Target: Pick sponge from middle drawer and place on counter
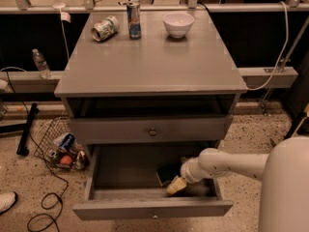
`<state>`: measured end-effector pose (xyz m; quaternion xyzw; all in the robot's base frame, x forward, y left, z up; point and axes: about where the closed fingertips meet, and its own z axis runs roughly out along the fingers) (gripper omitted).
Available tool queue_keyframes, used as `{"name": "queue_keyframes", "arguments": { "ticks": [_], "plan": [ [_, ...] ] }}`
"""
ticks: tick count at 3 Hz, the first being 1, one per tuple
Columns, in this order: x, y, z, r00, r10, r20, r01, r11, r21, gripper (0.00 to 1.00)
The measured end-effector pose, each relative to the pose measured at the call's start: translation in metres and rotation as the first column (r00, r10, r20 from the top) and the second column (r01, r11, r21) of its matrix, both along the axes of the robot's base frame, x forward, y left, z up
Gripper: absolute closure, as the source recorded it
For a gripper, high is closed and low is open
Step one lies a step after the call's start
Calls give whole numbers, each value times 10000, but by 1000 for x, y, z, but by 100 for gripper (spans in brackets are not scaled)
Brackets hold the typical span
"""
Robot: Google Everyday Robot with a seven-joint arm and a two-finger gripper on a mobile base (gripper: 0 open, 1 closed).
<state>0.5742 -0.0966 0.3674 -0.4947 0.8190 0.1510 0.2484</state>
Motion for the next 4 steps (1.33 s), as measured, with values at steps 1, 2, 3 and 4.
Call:
{"name": "queue_keyframes", "arguments": {
  "ticks": [1,2,3,4],
  "plan": [
    [-1,2,-5,10000,70,-32,-70,10000,28,19],
    [-3,1,-9,9999,94,-65,-94,9999,107,41],
    [-3,2,-7,9999,139,-27,-138,9996,255,73],
    [0,1,7,9996,203,207,-214,9983,542,96]
  ]
}}
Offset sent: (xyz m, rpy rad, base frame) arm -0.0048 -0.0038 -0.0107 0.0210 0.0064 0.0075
